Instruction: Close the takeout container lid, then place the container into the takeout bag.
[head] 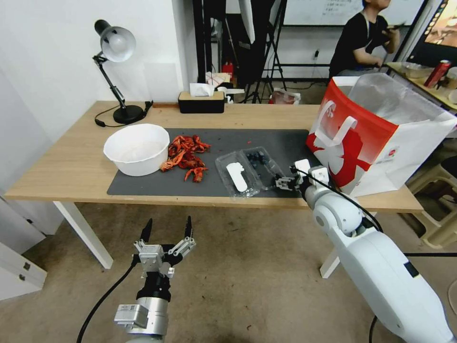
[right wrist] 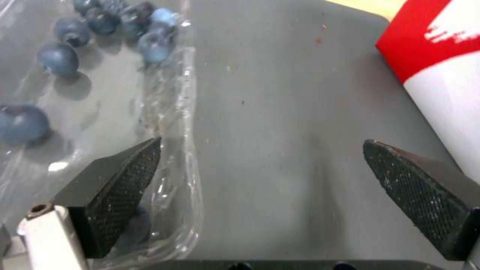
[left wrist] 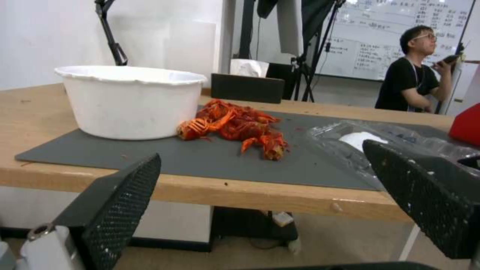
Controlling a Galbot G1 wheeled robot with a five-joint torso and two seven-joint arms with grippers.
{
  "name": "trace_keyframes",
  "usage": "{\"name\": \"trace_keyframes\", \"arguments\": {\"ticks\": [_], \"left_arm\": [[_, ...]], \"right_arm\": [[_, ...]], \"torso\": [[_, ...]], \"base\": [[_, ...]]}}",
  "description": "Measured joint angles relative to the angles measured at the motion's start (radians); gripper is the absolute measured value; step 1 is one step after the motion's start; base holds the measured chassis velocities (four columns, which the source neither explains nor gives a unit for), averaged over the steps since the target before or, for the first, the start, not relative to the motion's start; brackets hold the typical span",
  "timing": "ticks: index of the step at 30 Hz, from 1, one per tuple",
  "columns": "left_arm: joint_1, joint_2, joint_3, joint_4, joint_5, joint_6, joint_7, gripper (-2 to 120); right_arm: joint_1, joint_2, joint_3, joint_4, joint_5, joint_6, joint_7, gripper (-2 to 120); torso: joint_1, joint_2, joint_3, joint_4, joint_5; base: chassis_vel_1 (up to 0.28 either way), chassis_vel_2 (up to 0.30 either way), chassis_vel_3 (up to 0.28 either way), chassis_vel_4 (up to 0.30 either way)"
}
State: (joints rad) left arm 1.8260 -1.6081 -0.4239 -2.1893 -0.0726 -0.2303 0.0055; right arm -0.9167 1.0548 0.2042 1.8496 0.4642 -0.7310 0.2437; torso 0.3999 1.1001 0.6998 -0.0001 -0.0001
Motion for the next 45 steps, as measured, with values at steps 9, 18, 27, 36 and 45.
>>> {"name": "trace_keyframes", "arguments": {"ticks": [9,18,27,36,45], "left_arm": [[0.003,0.000,0.006,0.000,0.006,-0.009,0.001,100],[0.008,0.000,0.005,0.003,0.006,-0.020,0.002,100],[0.010,0.000,0.006,0.007,0.007,-0.025,0.004,100],[0.010,0.000,0.003,0.011,0.002,-0.026,0.006,100],[0.010,0.000,-0.003,0.010,-0.022,-0.027,0.011,100]], "right_arm": [[-0.049,0.009,0.017,0.053,-0.009,-0.004,0.021,100],[-0.065,0.019,0.036,0.068,-0.008,-0.005,0.022,100],[-0.051,0.035,0.063,0.072,0.017,-0.003,0.034,100],[-0.048,0.042,0.092,0.120,0.071,0.080,-0.001,100],[-0.179,0.028,0.139,0.136,0.064,0.589,-0.231,100]], "torso": [[0.000,0.000,0.000,0.0000,0.0001],[0.000,0.000,0.000,0.0000,0.0002],[0.000,0.000,0.000,0.0001,0.0002],[0.000,0.000,0.000,0.0002,0.0000],[0.000,0.000,0.000,0.0002,0.0001]], "base": [[0.000,0.000,0.000,0.000],[0.000,0.000,0.000,0.000],[0.000,0.000,0.000,0.000],[0.000,0.000,0.000,0.000],[0.000,0.000,0.000,0.000]]}}
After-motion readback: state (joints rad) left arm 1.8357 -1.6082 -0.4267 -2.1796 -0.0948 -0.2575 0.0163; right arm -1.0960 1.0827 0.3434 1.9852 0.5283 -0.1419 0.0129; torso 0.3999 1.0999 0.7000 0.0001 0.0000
